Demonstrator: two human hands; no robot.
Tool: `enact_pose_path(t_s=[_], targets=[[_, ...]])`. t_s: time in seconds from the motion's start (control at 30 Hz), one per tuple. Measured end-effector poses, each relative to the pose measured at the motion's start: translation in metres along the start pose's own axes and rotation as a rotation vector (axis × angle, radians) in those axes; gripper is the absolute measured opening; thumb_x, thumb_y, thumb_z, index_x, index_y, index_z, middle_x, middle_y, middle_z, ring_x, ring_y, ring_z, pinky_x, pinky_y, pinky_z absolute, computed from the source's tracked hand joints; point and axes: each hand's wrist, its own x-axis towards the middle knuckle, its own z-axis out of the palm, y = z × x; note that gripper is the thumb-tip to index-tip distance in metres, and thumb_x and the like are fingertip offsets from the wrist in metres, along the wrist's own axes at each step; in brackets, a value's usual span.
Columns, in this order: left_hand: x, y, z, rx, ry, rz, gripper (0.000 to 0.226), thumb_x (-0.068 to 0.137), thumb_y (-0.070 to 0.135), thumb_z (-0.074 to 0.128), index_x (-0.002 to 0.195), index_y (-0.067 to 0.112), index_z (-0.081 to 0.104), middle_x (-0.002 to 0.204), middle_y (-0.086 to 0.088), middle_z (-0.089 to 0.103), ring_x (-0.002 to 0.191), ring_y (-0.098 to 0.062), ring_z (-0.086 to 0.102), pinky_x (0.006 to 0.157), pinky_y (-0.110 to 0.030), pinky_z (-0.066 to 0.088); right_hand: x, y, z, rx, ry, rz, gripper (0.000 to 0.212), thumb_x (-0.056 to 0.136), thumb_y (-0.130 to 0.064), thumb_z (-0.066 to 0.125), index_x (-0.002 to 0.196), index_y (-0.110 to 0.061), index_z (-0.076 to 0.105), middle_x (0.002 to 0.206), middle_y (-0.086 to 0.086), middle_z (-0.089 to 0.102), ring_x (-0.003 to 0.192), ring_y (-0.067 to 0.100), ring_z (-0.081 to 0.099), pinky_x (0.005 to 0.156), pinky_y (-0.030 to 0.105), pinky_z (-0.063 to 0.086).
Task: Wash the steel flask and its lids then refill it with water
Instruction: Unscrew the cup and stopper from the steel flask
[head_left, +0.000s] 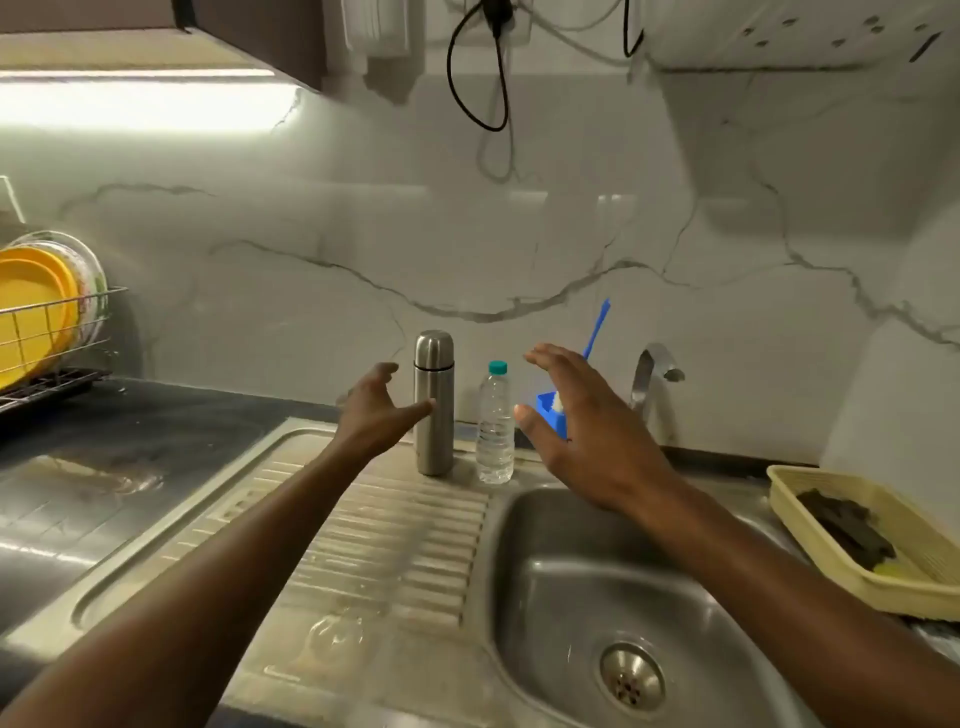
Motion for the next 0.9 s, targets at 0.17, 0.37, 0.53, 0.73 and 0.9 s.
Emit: enact_pose_path(t_s=[0.17, 0.37, 0.53, 0.73, 0.9], targets=[[0.043, -0.009, 0.045, -0.102, -0.083, -0.122, 0.103, 0.072, 0.041, 0.095, 0.155, 0.018, 0.039, 0.151, -0.011, 0.052, 0.136, -0.03, 0.053, 0.107, -0.046, 0.05, 0.021, 0.018, 0.017, 0.009, -0.056, 0.082, 0.059, 0.102, -0.053, 0.053, 0.155, -0.039, 0.032, 0.163, -0.019, 0.032, 0.147, 0.006, 0.036, 0.115, 0.039, 0.043], [0.075, -0.025, 0.083, -0.154, 0.023, -0.13, 0.076, 0.069, 0.038, 0.097, 0.128, 0.02, 0.054, 0.113, -0.002, 0.066, 0.107, -0.025, 0.066, 0.093, -0.044, 0.058, 0.031, 0.052, 0.027, -0.011, -0.091, 0.112, 0.056, 0.101, -0.054, 0.053, 0.152, -0.04, 0.036, 0.161, -0.022, 0.034, 0.144, 0.006, 0.04, 0.115, 0.038, 0.043], [0.078, -0.031, 0.086, -0.113, 0.07, -0.092, 0.072, 0.065, 0.042, 0.098, 0.121, 0.023, 0.056, 0.106, 0.001, 0.069, 0.1, -0.023, 0.068, 0.089, -0.045, 0.06, 0.031, 0.066, 0.023, 0.004, -0.098, 0.15, 0.054, 0.101, -0.052, 0.055, 0.151, -0.039, 0.038, 0.159, -0.023, 0.036, 0.144, 0.005, 0.039, 0.113, 0.041, 0.044], [0.057, -0.014, 0.056, -0.061, 0.074, 0.031, 0.072, 0.07, 0.034, 0.097, 0.128, 0.019, 0.057, 0.108, 0.002, 0.067, 0.101, -0.023, 0.067, 0.087, -0.04, 0.056, 0.027, 0.057, 0.004, 0.028, -0.089, 0.156, 0.057, 0.102, -0.049, 0.057, 0.153, -0.036, 0.037, 0.16, -0.014, 0.038, 0.141, 0.012, 0.046, 0.112, 0.04, 0.047], [0.023, 0.022, 0.005, 0.054, 0.084, 0.168, 0.07, 0.069, 0.047, 0.094, 0.123, 0.019, 0.06, 0.1, 0.004, 0.068, 0.09, -0.02, 0.068, 0.079, -0.039, 0.058, 0.023, 0.042, -0.016, 0.085, -0.062, 0.115, 0.06, 0.099, -0.053, 0.06, 0.152, -0.036, 0.037, 0.158, -0.015, 0.038, 0.139, 0.01, 0.047, 0.111, 0.044, 0.05]])
